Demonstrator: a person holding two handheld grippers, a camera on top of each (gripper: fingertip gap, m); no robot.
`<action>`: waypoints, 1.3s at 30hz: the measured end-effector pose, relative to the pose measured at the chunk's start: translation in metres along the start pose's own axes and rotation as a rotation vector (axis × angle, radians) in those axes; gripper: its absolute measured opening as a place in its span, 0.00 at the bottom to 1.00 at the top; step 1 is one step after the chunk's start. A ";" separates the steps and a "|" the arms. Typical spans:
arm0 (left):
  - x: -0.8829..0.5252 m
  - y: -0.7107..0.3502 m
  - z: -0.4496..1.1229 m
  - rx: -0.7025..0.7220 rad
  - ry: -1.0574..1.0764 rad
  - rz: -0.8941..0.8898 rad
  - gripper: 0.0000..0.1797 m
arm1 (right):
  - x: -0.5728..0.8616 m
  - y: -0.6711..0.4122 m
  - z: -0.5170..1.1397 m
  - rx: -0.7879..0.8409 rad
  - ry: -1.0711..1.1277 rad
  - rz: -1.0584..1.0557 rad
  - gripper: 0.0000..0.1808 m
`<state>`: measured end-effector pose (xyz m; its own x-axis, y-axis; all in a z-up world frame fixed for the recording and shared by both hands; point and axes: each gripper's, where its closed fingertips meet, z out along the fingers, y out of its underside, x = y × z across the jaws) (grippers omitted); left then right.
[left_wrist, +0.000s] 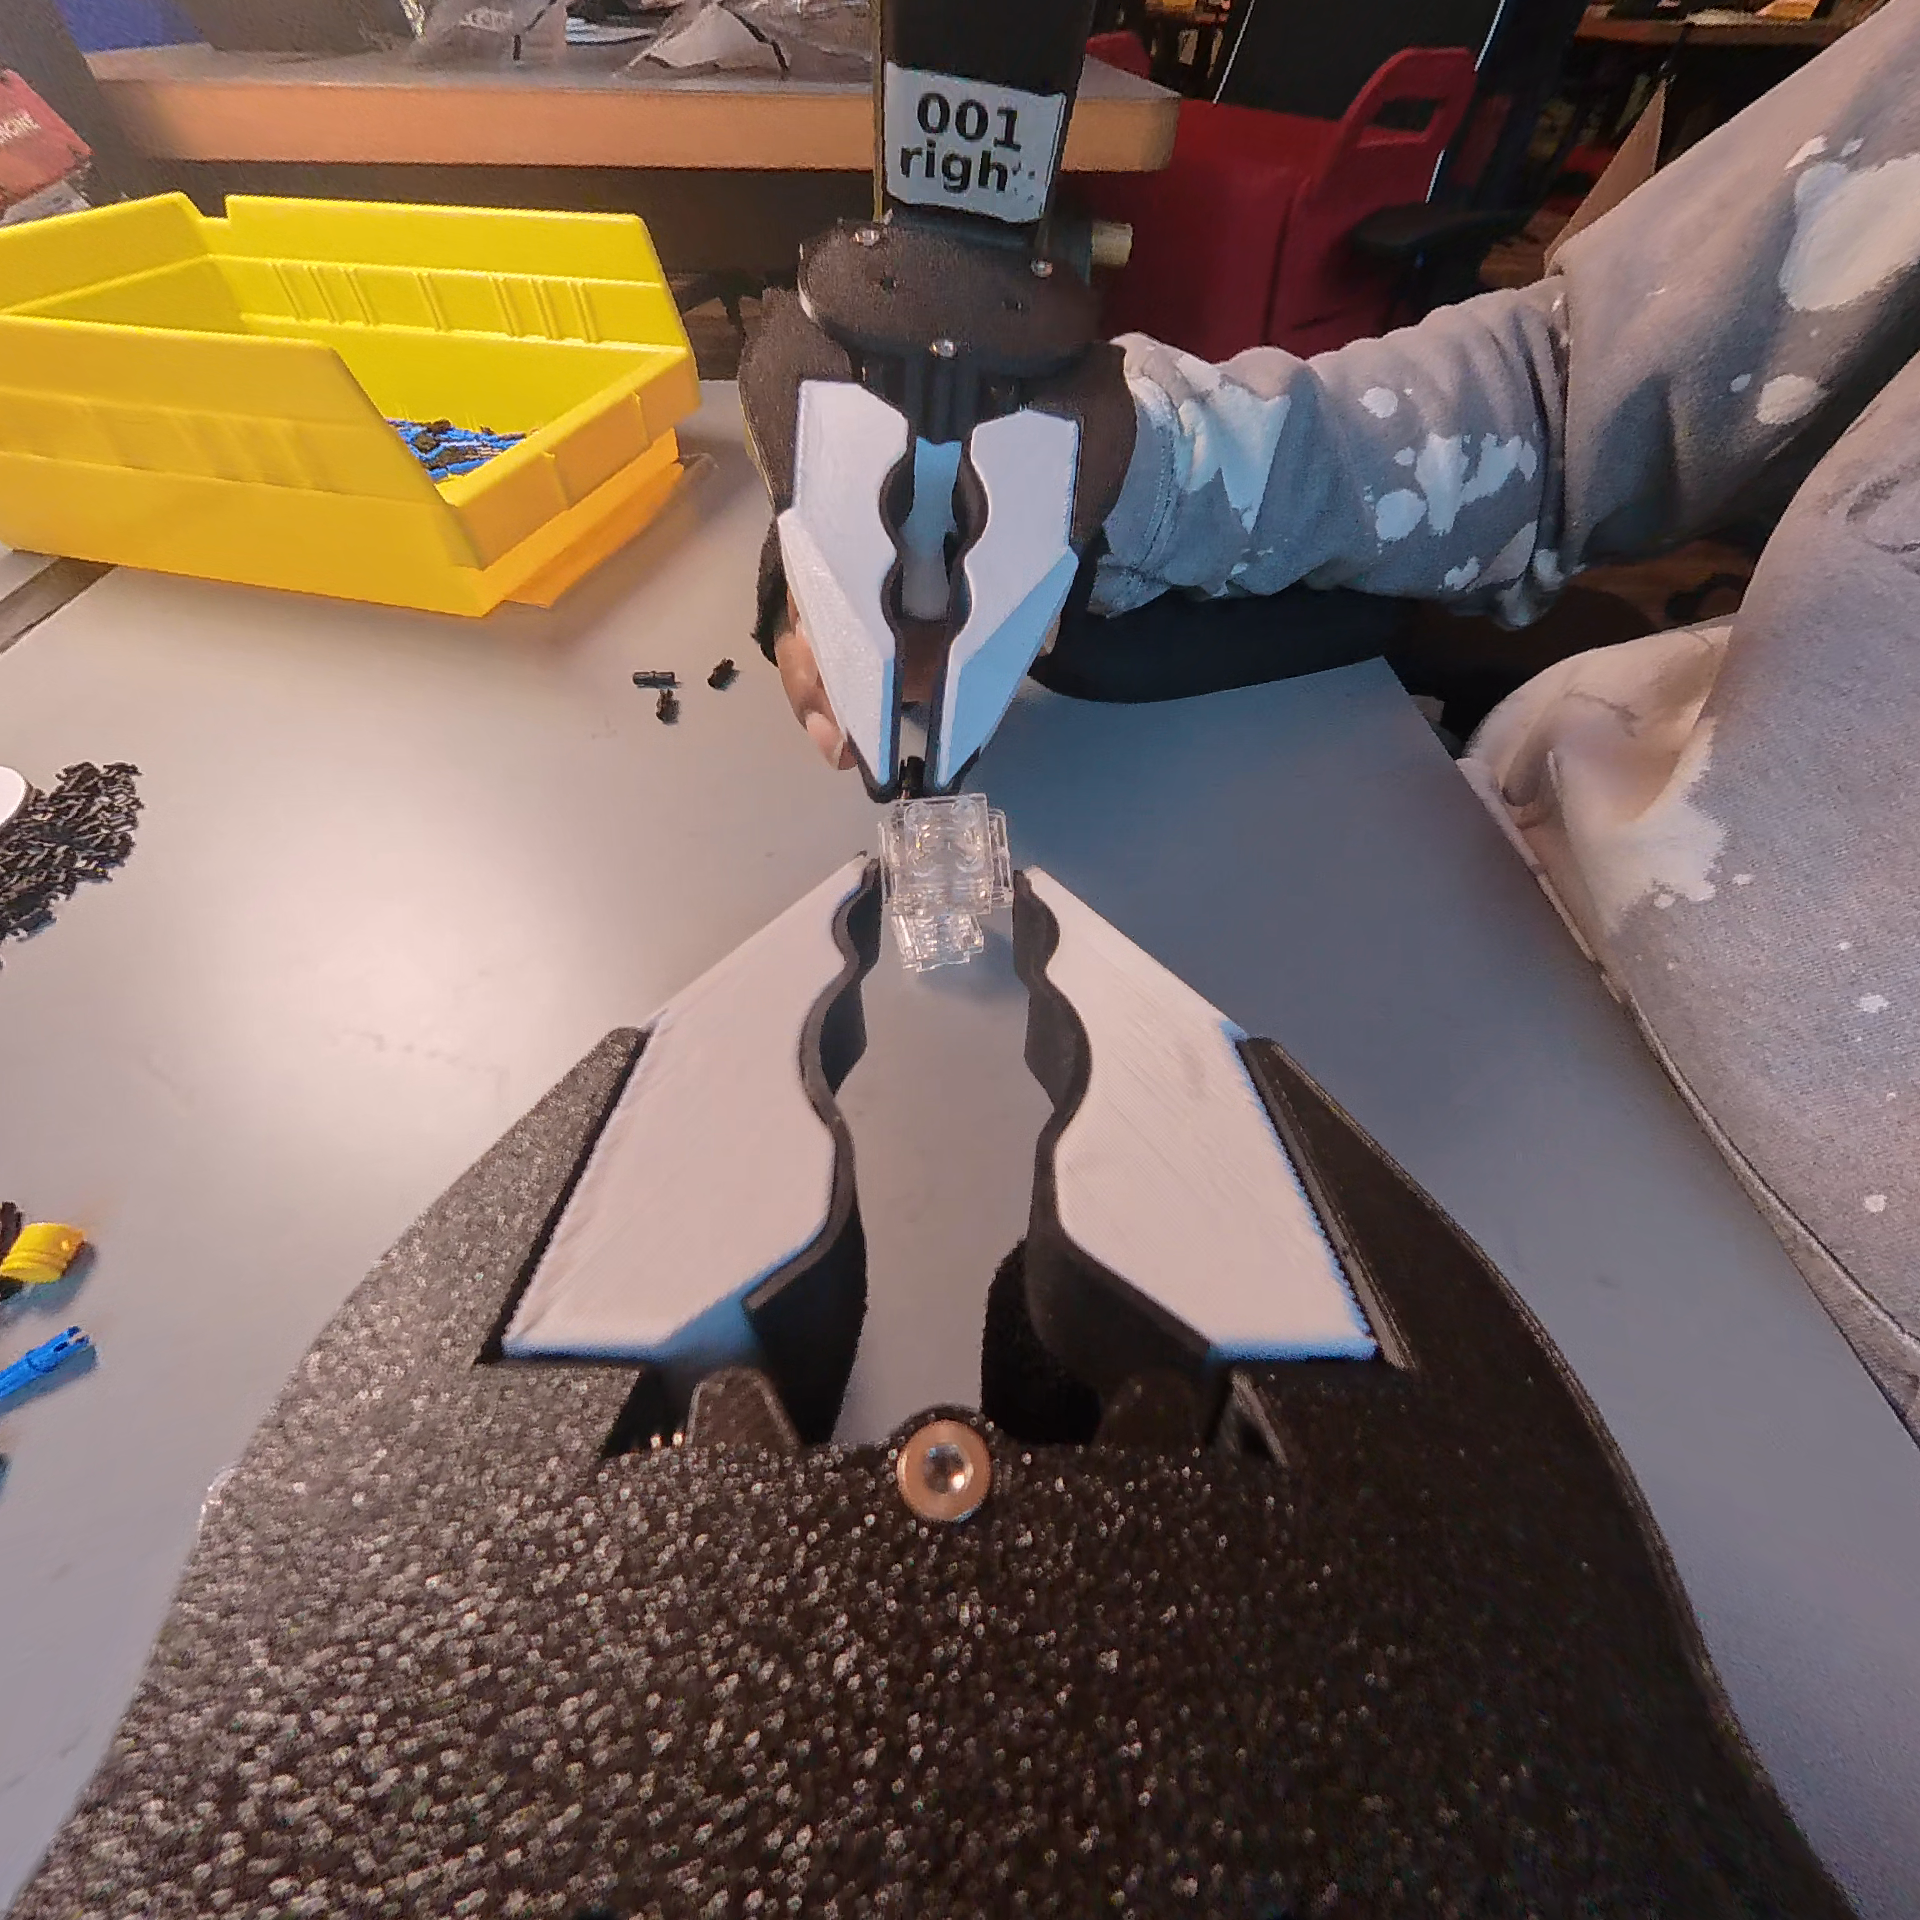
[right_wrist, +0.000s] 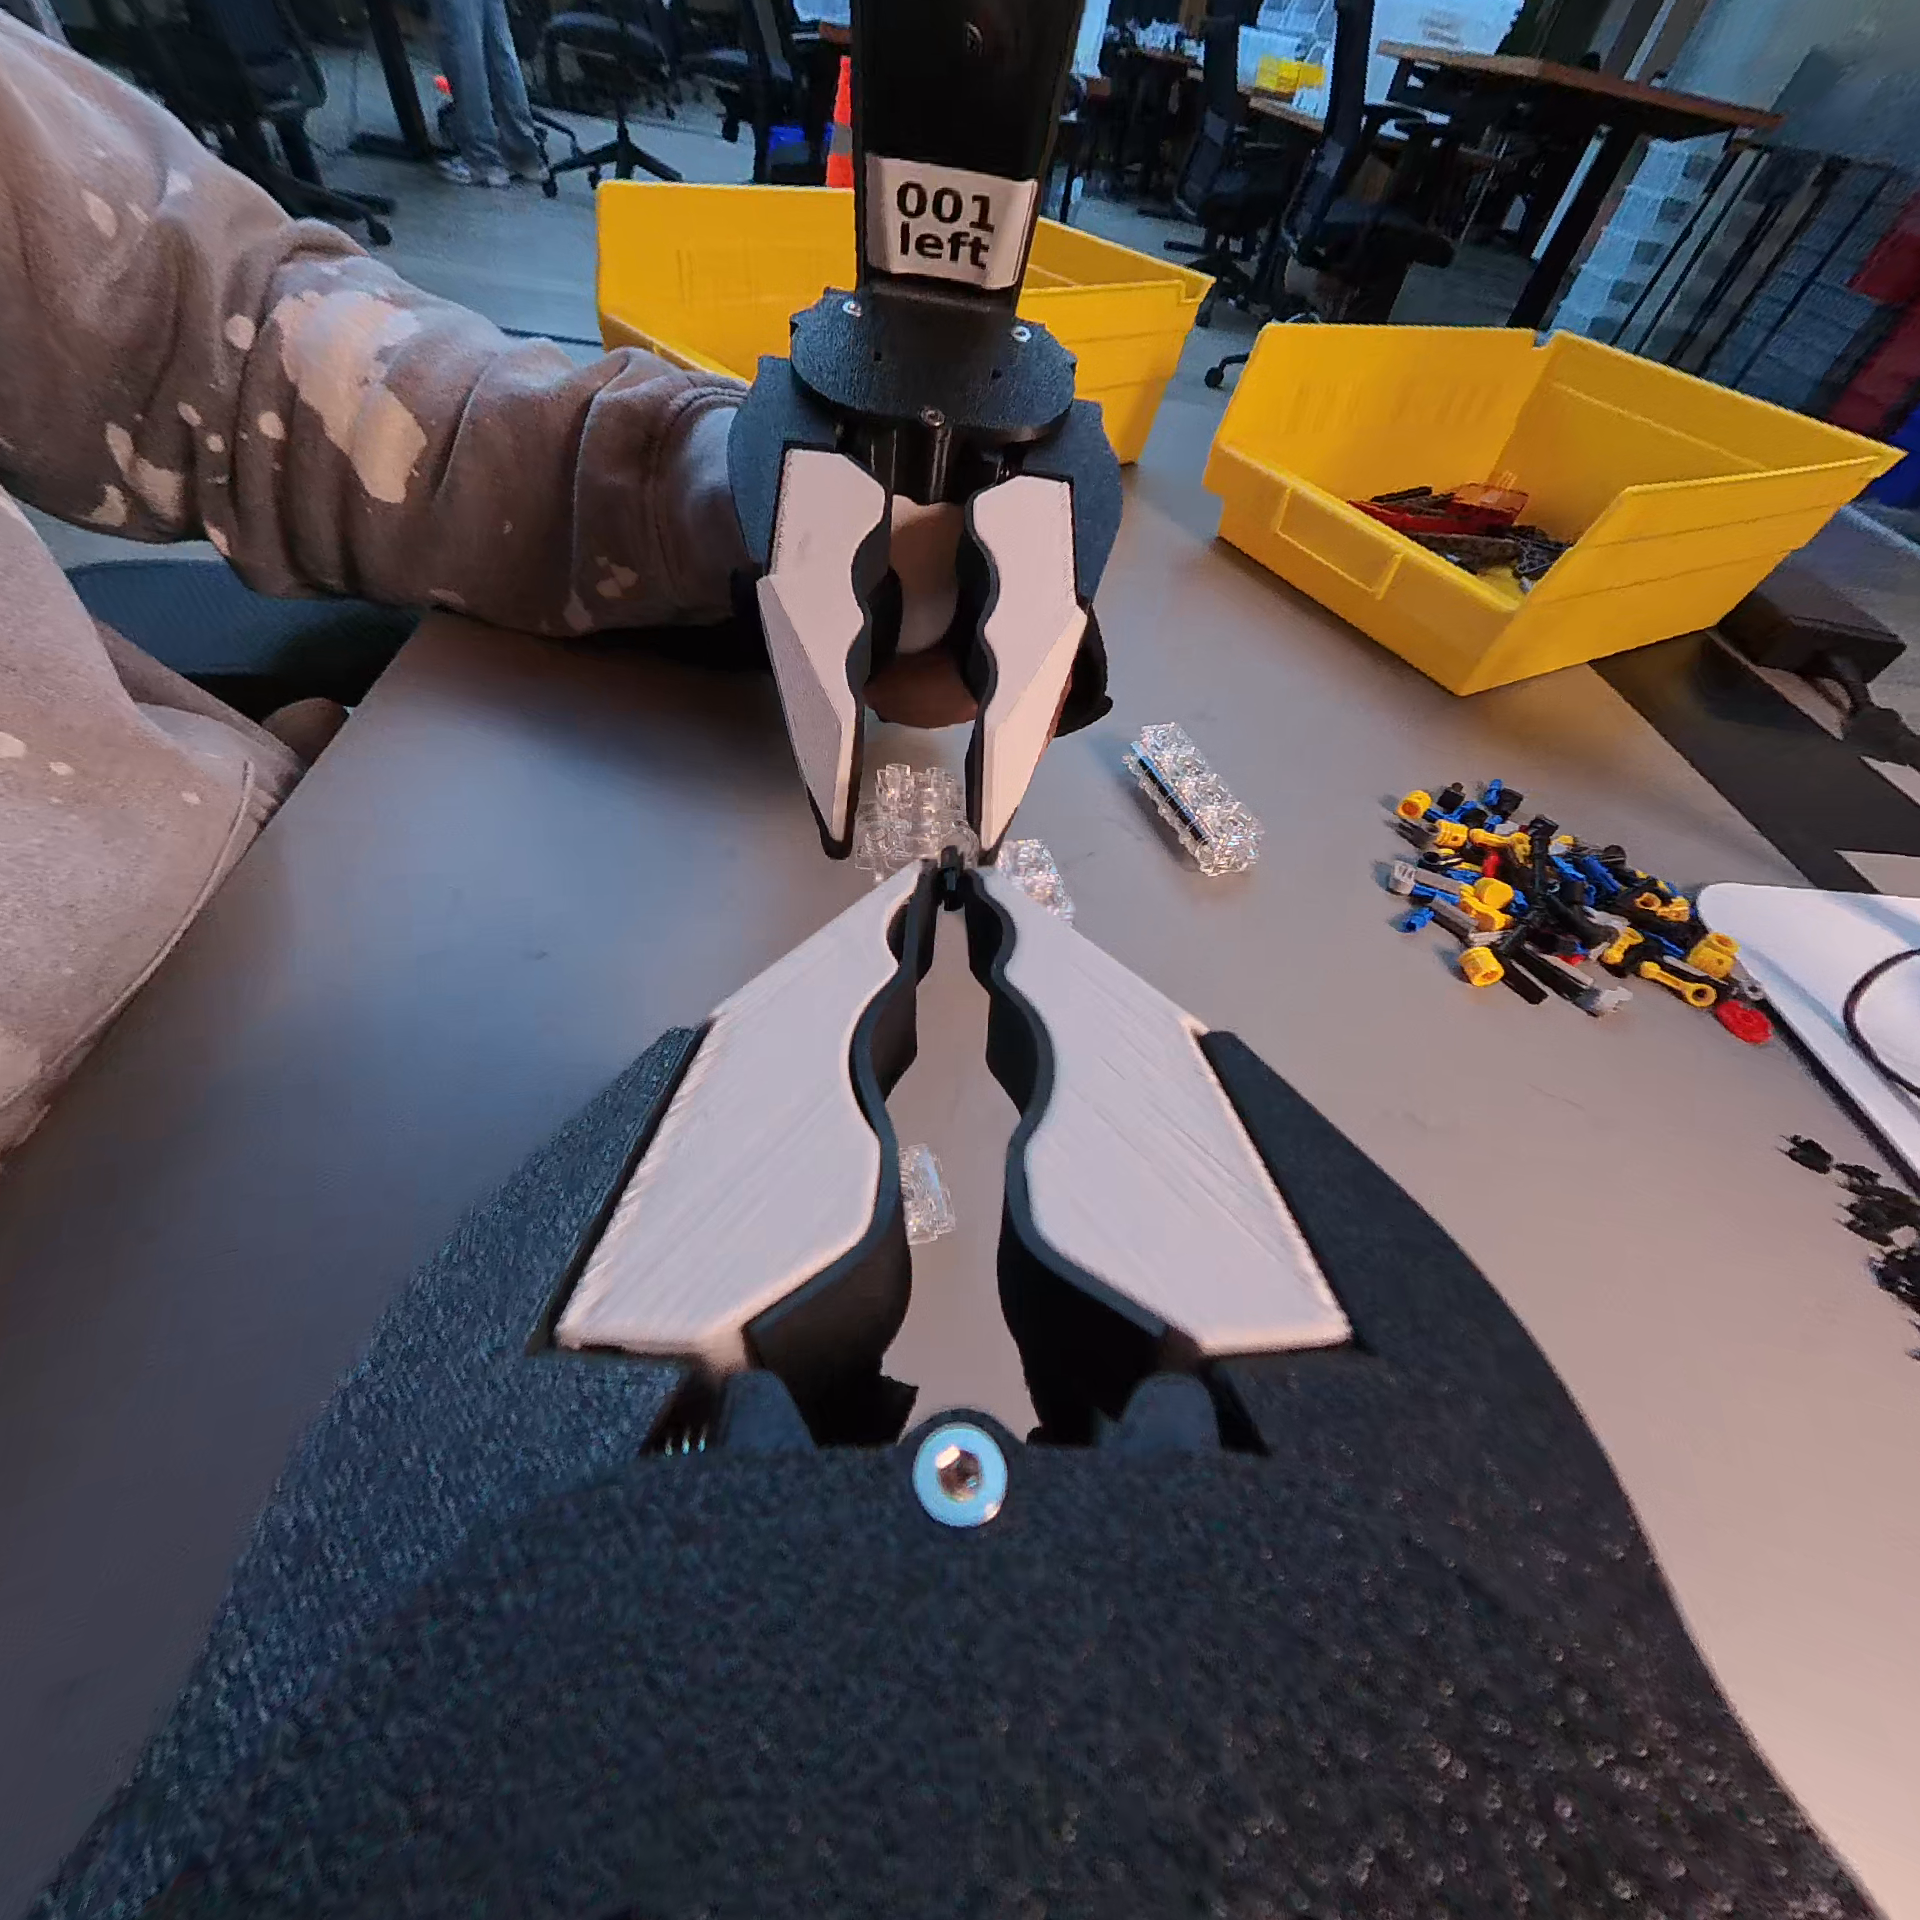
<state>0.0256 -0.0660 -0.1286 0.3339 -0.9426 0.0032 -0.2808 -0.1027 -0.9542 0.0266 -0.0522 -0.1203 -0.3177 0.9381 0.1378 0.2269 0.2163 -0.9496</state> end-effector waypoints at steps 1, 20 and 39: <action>0.001 0.002 0.001 -0.013 0.000 0.006 0.13 | -0.002 0.001 0.000 -0.007 -0.011 0.001 0.03; 0.019 0.012 0.017 -0.100 0.044 0.052 0.12 | -0.021 0.006 0.000 -0.066 -0.140 0.095 0.02; 0.008 0.017 0.012 -0.156 0.010 0.029 0.12 | -0.010 -0.010 -0.002 0.037 -0.104 0.151 0.02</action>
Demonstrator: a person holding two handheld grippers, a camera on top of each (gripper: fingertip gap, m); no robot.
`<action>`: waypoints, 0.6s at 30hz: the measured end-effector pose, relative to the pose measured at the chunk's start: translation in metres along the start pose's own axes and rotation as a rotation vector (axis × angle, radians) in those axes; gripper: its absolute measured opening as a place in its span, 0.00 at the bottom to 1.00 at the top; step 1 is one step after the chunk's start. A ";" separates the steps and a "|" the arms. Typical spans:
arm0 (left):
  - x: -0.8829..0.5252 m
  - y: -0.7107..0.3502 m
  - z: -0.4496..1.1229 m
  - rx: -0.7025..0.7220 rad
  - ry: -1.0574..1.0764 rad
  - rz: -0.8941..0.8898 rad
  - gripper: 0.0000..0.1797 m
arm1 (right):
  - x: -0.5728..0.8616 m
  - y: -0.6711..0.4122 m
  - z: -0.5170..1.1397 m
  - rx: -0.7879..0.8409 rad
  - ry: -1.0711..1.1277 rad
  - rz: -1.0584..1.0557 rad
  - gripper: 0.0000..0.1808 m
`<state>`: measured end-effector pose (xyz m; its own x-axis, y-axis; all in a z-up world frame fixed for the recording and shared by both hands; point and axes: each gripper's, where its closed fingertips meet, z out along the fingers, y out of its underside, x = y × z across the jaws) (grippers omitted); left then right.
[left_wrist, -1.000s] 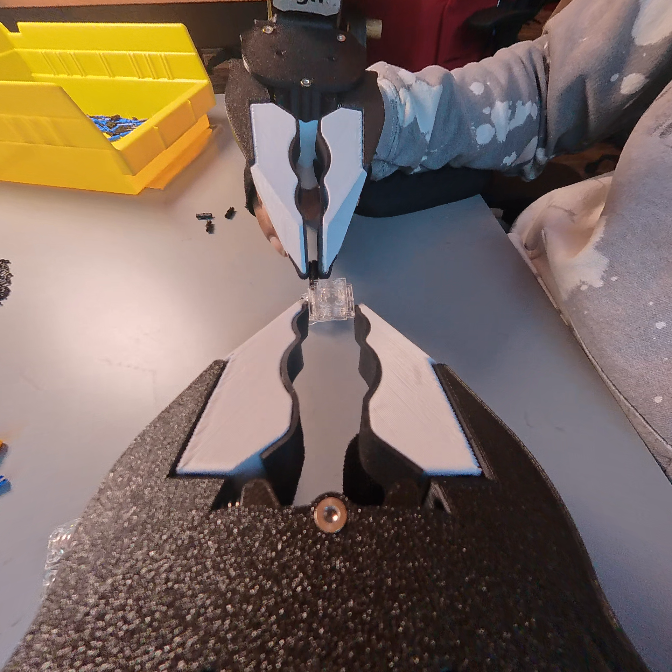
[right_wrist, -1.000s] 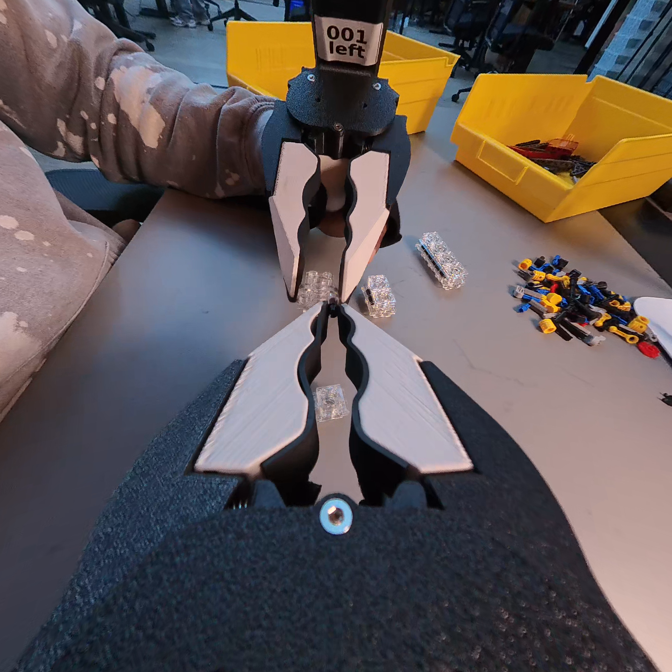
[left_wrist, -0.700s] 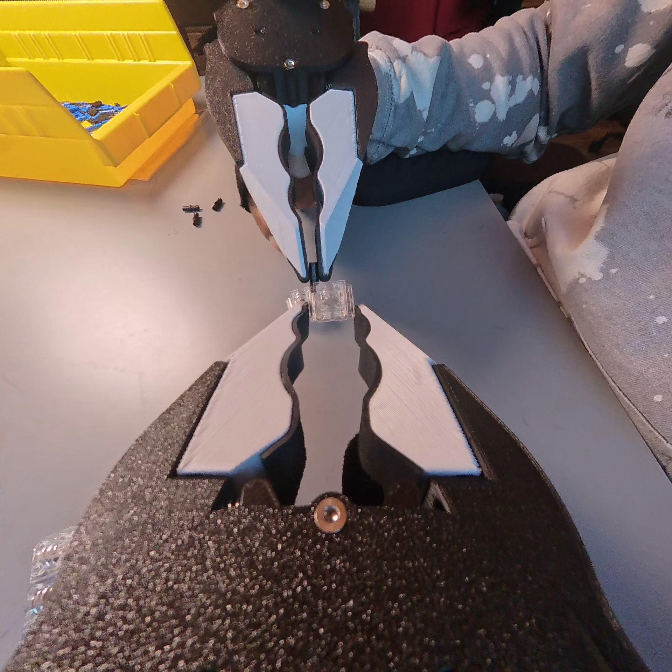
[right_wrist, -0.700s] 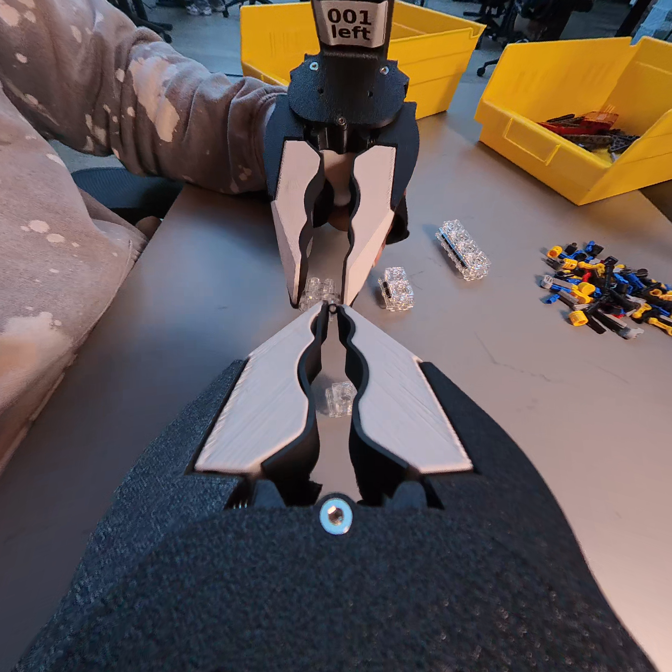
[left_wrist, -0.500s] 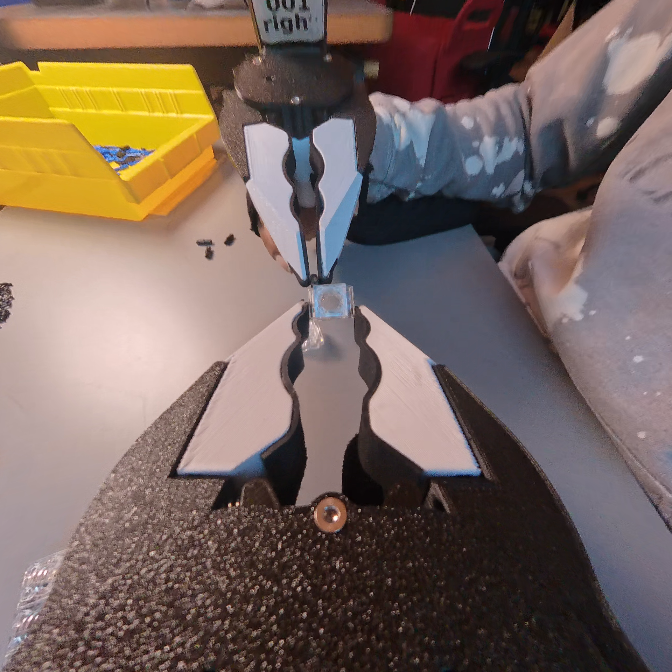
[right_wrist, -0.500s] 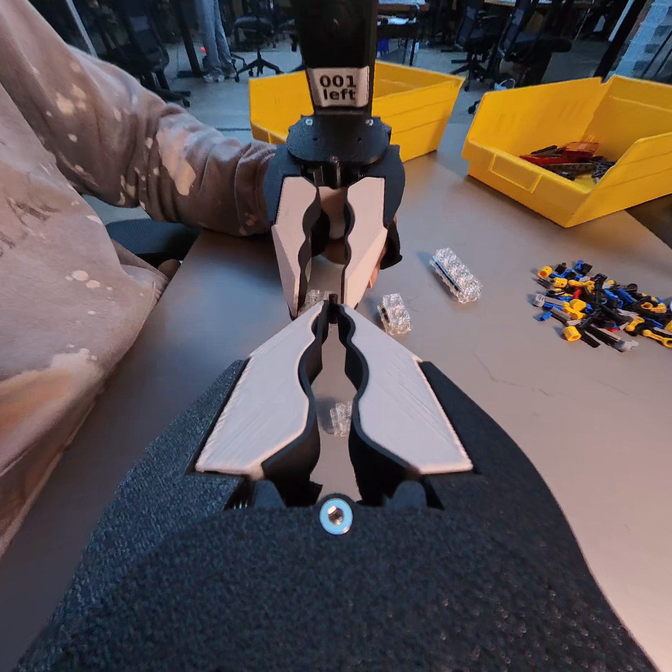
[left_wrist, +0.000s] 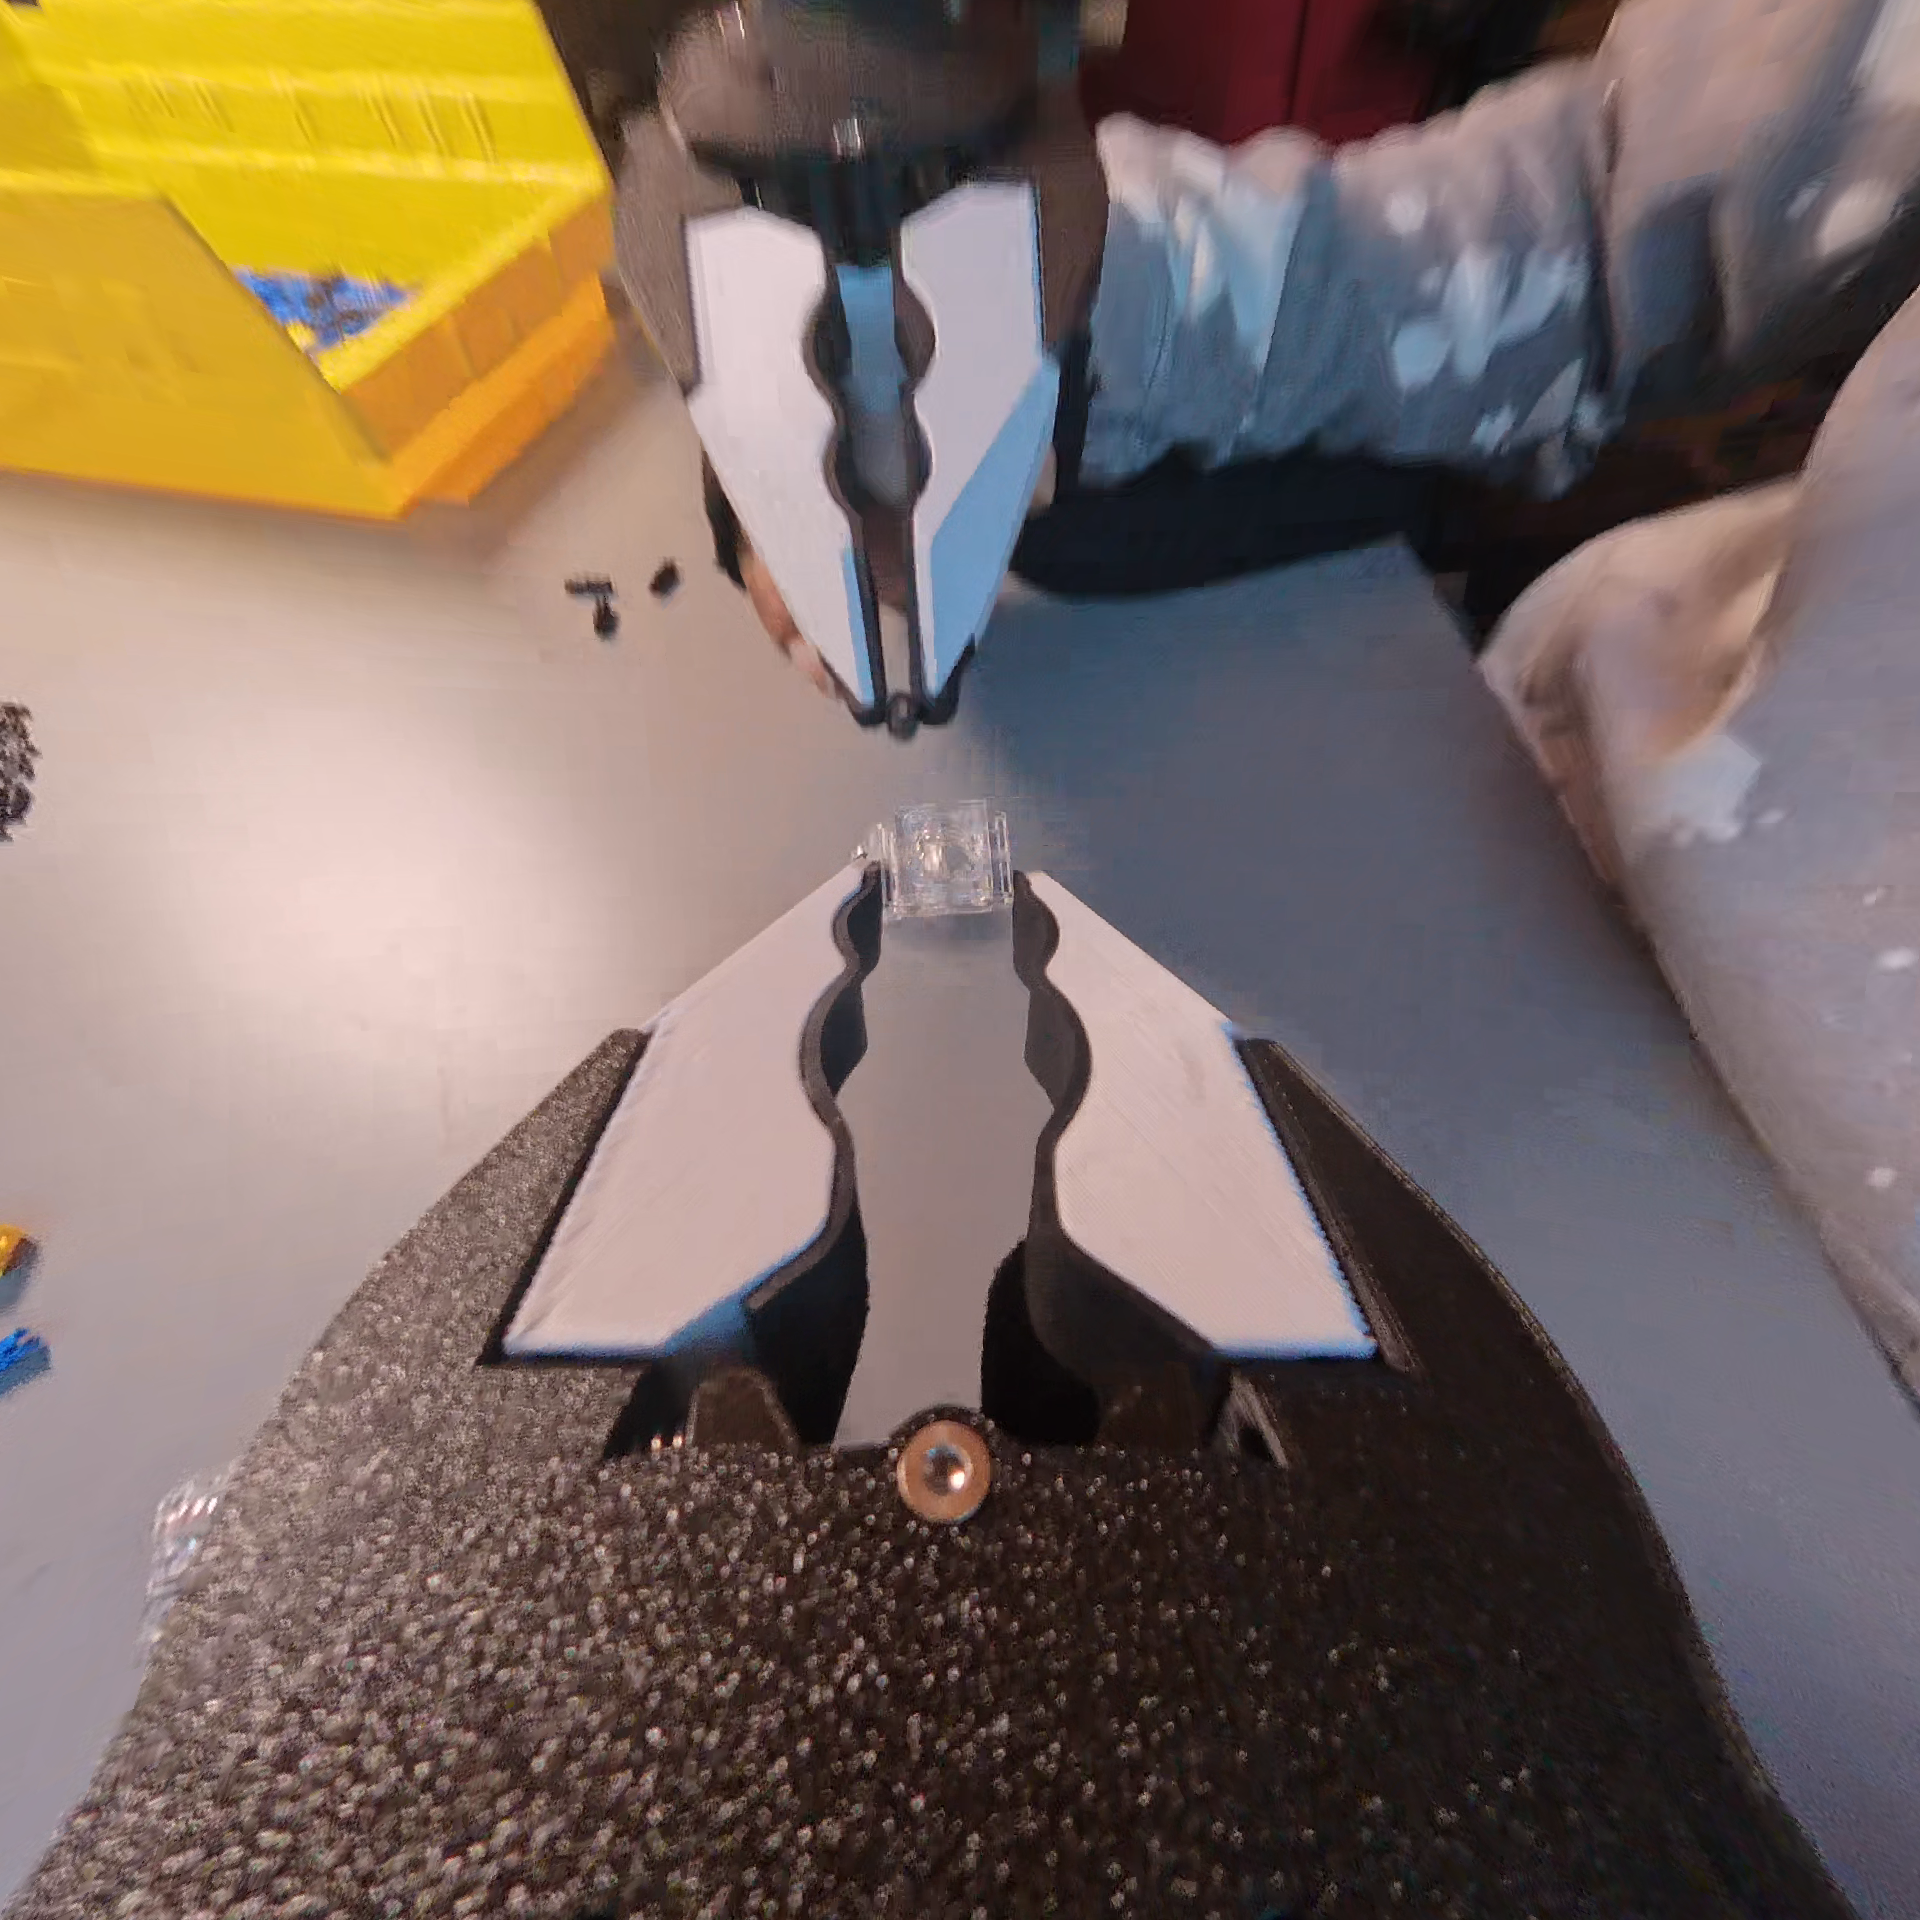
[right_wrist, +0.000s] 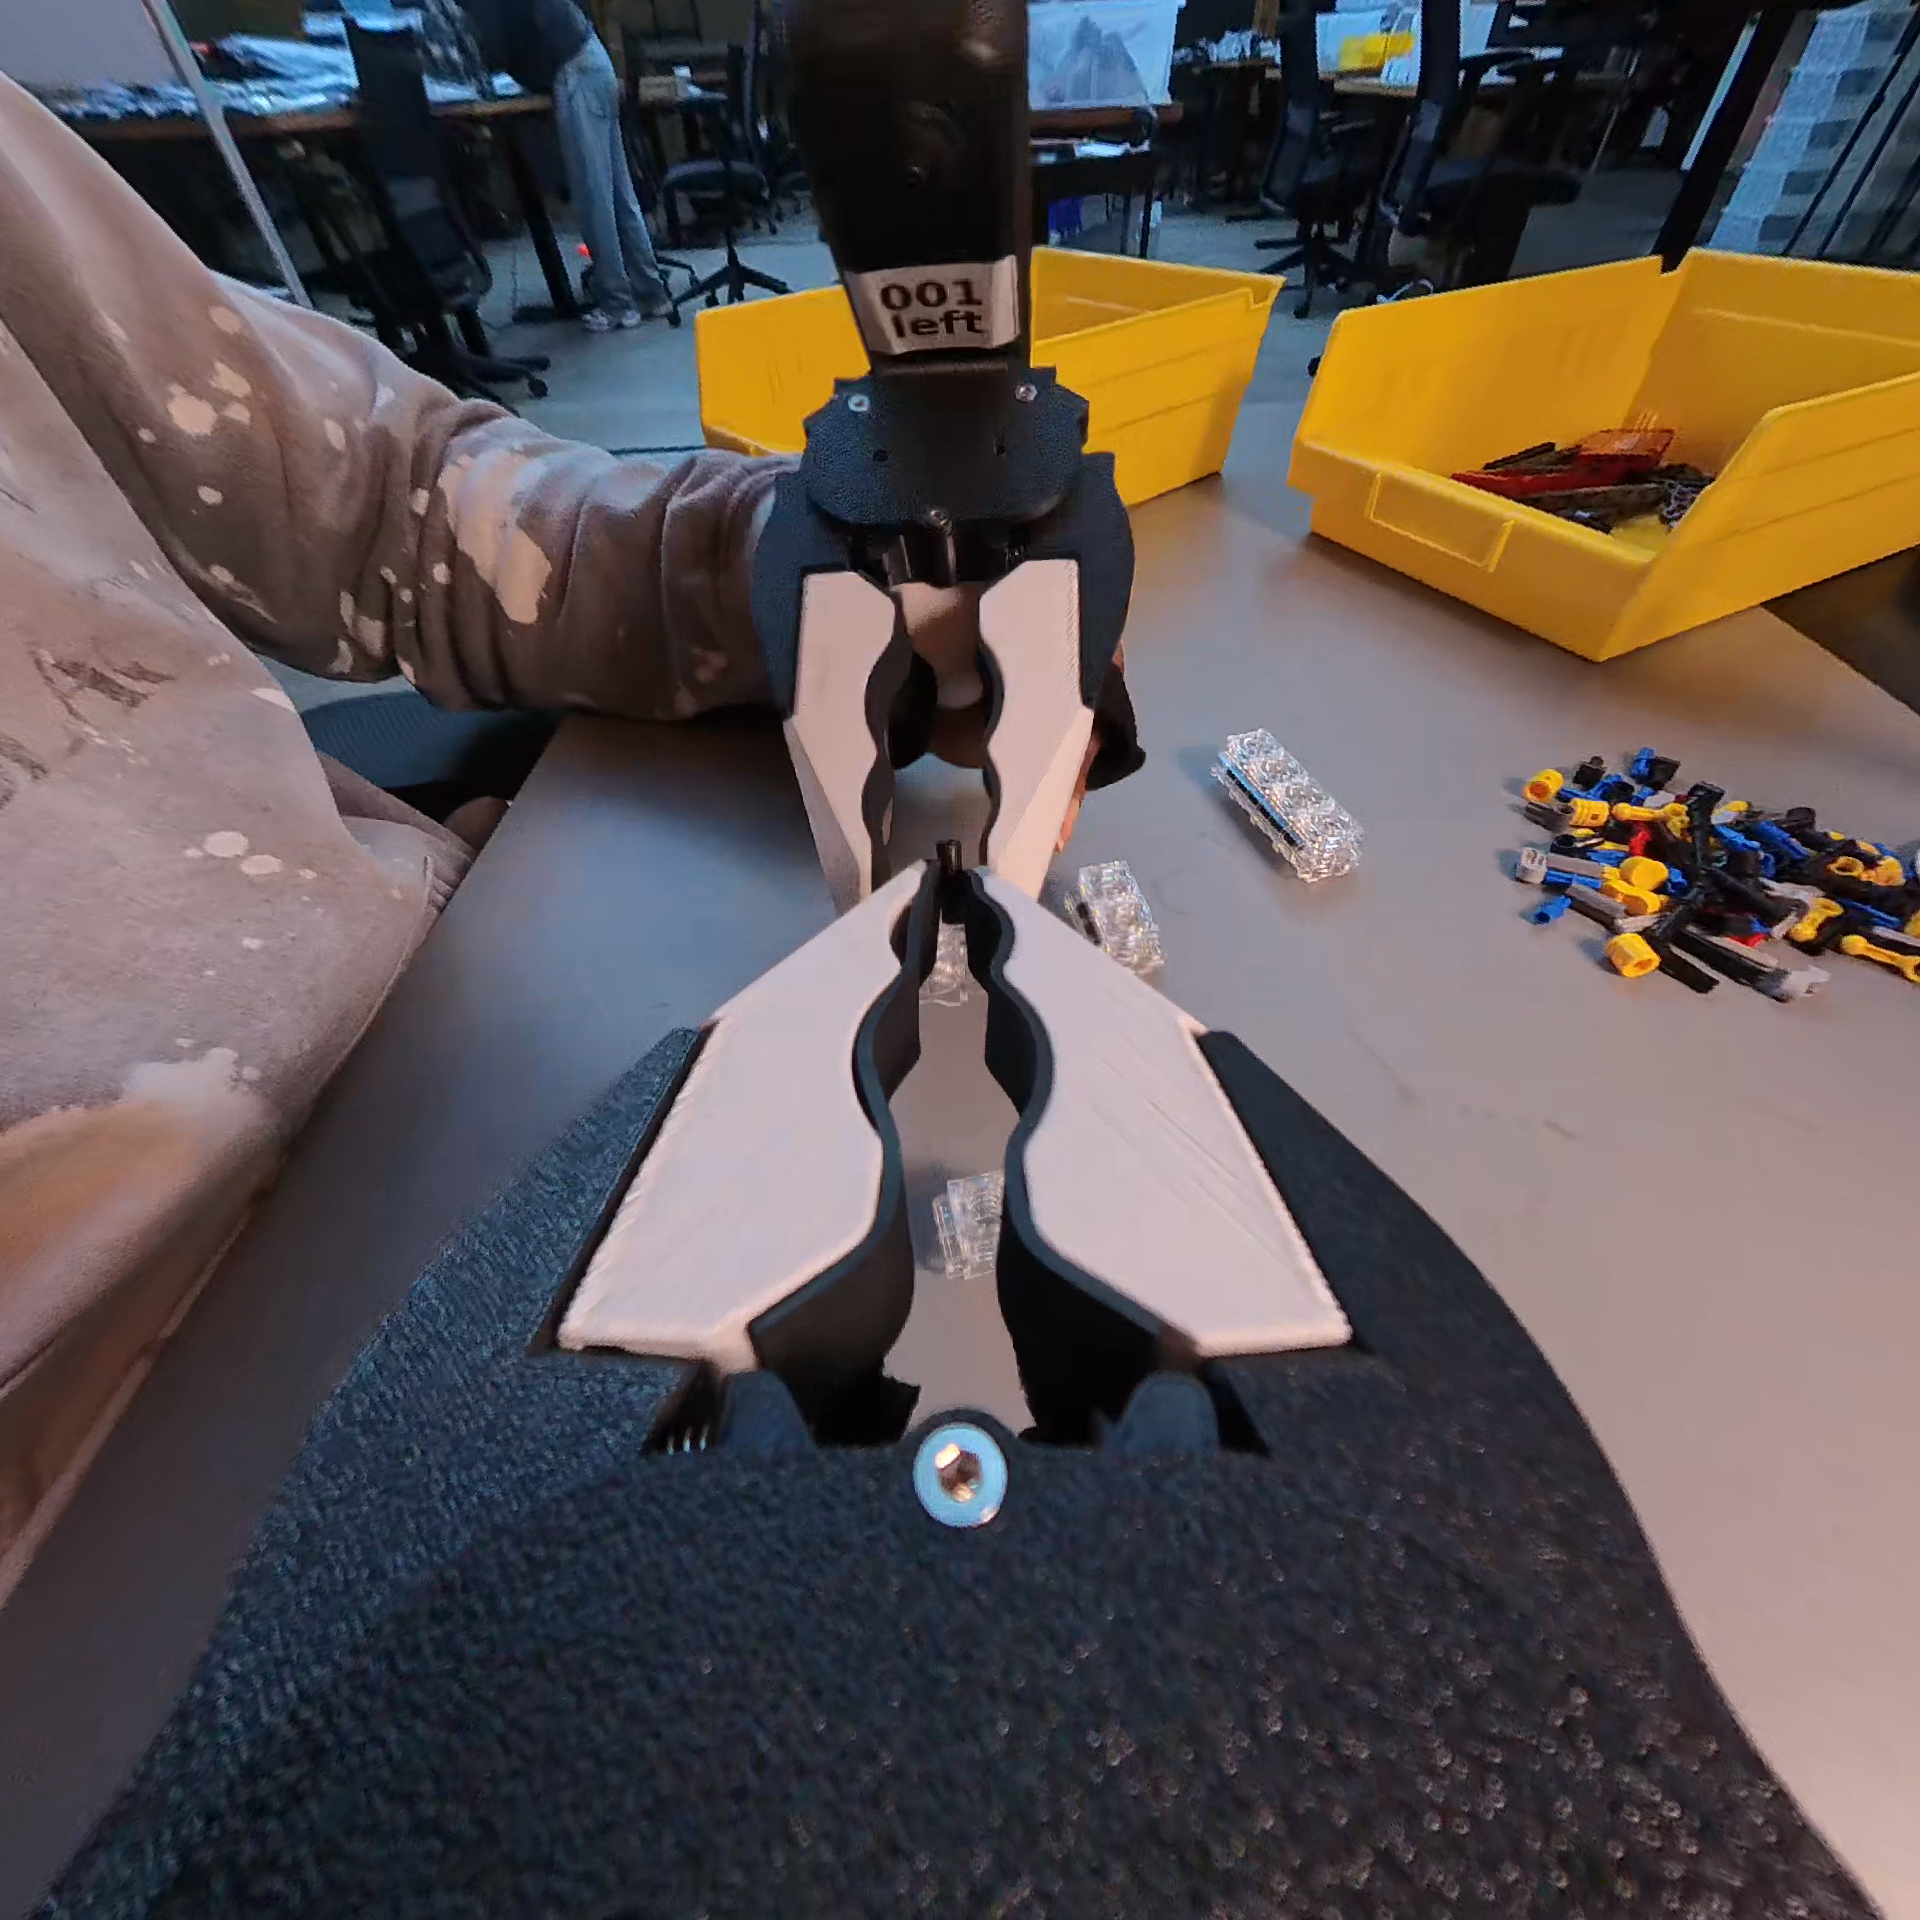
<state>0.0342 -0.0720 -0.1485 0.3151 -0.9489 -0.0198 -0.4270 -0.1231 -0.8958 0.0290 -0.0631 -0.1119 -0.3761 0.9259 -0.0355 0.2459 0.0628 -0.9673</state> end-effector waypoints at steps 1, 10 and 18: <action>0.001 0.014 0.003 -0.088 -0.006 0.026 0.12 | 0.001 0.003 0.001 -0.016 0.006 -0.001 0.02; 0.003 0.052 0.013 -0.302 -0.011 0.038 0.15 | 0.011 0.038 0.005 -0.221 0.075 -0.076 0.02; -0.008 -0.010 -0.006 0.081 0.002 -0.139 0.15 | 0.007 -0.009 -0.001 0.056 0.065 -0.040 0.02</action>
